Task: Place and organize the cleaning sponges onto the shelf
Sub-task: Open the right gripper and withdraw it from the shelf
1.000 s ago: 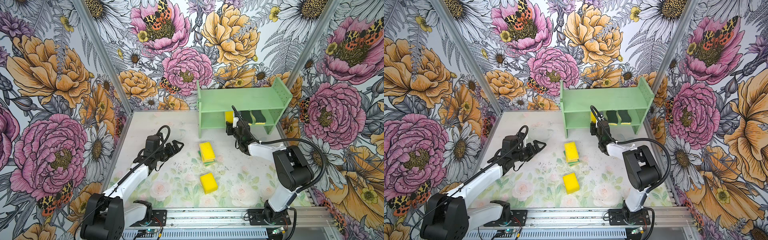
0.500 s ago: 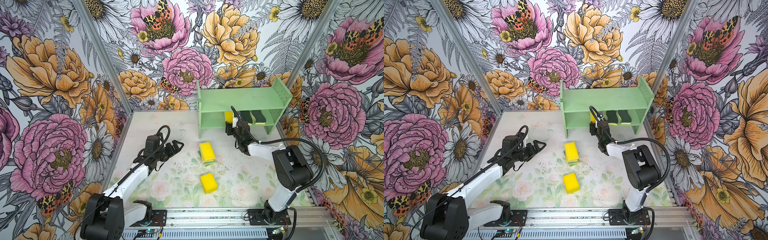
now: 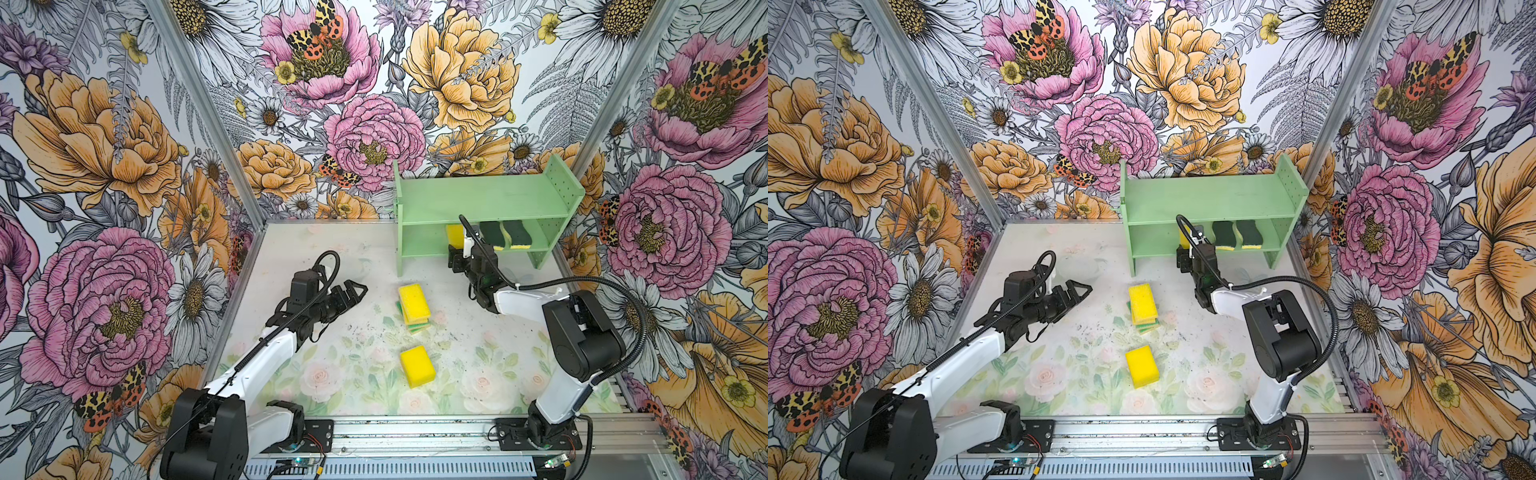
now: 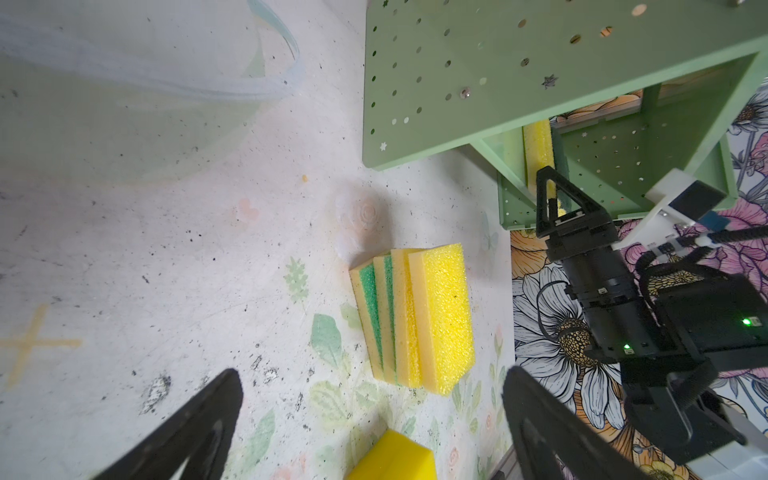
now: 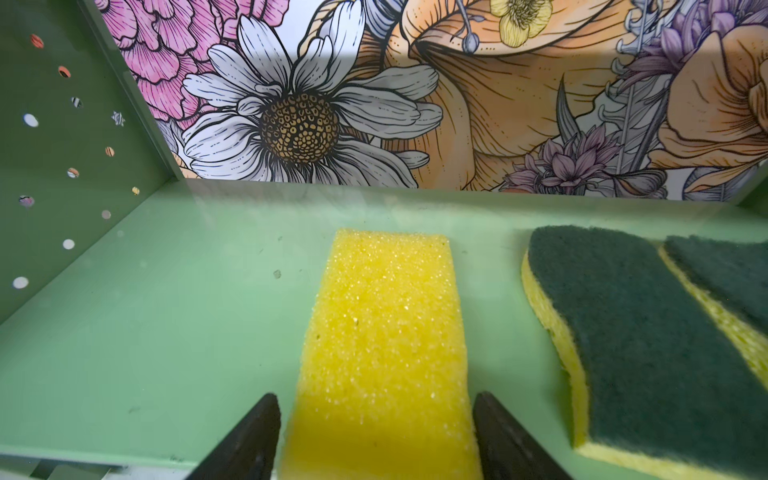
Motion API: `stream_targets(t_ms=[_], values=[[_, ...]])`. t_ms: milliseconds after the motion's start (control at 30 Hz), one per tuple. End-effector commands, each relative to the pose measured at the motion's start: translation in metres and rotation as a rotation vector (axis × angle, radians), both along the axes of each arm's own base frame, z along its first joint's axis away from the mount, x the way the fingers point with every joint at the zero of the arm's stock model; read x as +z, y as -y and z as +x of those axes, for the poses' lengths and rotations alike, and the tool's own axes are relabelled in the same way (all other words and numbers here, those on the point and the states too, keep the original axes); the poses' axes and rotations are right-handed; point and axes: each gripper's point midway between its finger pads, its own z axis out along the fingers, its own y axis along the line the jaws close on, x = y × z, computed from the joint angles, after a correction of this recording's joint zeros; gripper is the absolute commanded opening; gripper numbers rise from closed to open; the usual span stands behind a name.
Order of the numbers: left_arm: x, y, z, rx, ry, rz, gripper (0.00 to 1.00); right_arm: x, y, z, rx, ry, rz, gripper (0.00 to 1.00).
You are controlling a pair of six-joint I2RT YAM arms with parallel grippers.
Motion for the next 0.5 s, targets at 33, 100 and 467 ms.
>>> stream_targets(t_ms=[33,100,467], values=[[0.009,-0.001,-0.001,-0.009,0.03,-0.008,0.99,0.008,0.0,-0.001,-0.012,0.036,0.001,0.78],[0.009,-0.001,-0.001,-0.006,0.031,-0.006,0.99,0.012,0.001,-0.003,-0.013,0.044,0.001,0.79],[0.01,0.0,-0.002,-0.007,0.032,-0.007,0.99,0.037,0.01,-0.023,-0.014,0.078,-0.027,0.86]])
